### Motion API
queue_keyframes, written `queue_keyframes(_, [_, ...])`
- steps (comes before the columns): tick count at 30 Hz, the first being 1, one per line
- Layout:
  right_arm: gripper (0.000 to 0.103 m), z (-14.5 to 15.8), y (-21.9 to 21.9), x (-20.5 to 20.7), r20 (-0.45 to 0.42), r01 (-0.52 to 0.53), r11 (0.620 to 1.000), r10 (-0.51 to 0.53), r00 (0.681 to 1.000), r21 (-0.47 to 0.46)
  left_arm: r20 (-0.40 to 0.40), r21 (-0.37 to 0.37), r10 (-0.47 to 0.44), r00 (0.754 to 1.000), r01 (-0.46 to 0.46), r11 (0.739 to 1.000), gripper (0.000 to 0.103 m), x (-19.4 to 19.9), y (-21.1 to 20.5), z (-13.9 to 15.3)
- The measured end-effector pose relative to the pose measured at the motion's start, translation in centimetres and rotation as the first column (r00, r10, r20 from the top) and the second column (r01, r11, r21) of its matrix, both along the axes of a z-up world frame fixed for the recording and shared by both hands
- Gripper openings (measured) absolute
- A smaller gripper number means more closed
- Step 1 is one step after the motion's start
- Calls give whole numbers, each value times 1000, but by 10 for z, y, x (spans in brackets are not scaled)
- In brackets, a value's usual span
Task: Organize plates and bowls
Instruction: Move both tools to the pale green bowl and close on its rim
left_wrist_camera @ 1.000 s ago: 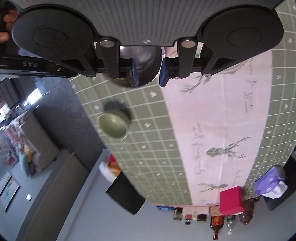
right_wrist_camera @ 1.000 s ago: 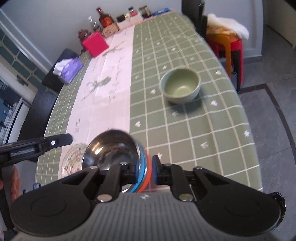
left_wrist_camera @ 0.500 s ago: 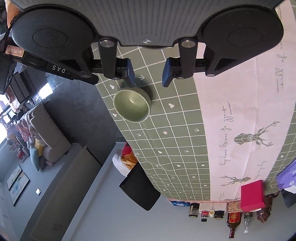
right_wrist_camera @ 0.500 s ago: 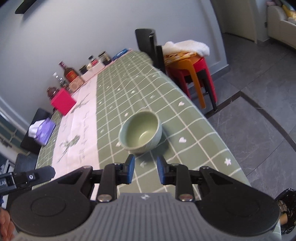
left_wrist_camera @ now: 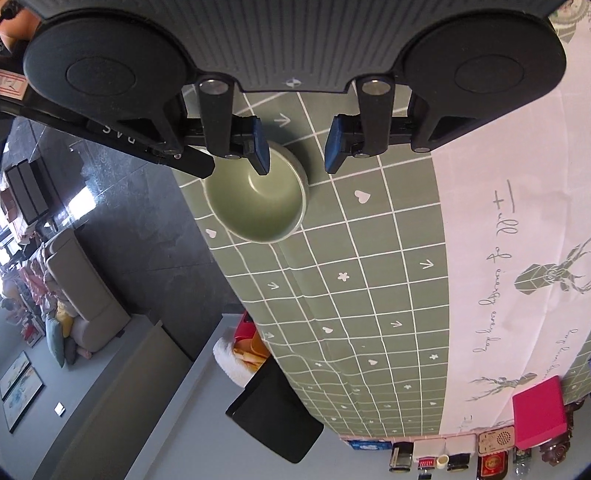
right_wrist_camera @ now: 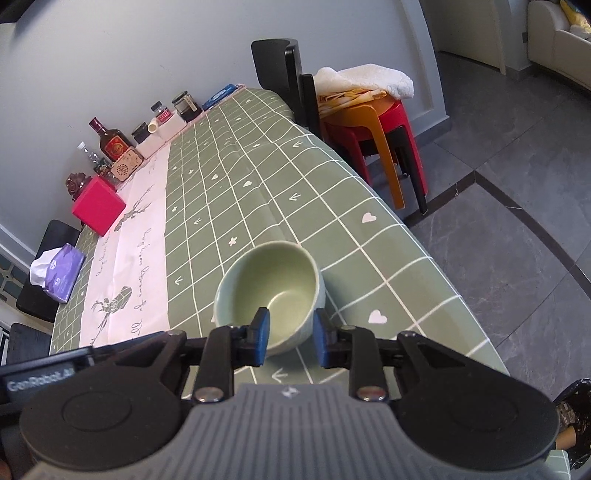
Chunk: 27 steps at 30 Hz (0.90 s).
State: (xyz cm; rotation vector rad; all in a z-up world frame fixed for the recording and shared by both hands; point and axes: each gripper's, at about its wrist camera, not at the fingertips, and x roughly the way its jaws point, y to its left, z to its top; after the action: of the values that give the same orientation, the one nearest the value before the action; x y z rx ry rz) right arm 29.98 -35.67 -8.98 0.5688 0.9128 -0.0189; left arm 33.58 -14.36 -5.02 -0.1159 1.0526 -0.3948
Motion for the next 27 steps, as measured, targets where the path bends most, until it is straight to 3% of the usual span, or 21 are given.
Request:
queue_keyframes(6, [21, -12, -3, 15, -34, -2, 1000, 2, 999, 3, -50, -24, 28, 998, -29, 999, 36, 24, -4, -21])
queue_keyframes(15, [19, -22, -7, 18, -58, 1, 999, 1, 998, 33, -67, 7, 24, 997, -24, 1000, 36, 39, -19, -35])
queue_keyframes(20, [19, -22, -6, 17, -58, -3, 1000, 4, 998, 29, -54, 83, 12, 998, -8, 997, 26, 37, -31, -39])
queue_keyframes(27, [13, -23, -7, 17, -60, 3, 1000, -2, 998, 22, -64, 103, 20, 998, -13, 995, 12, 40, -35, -42])
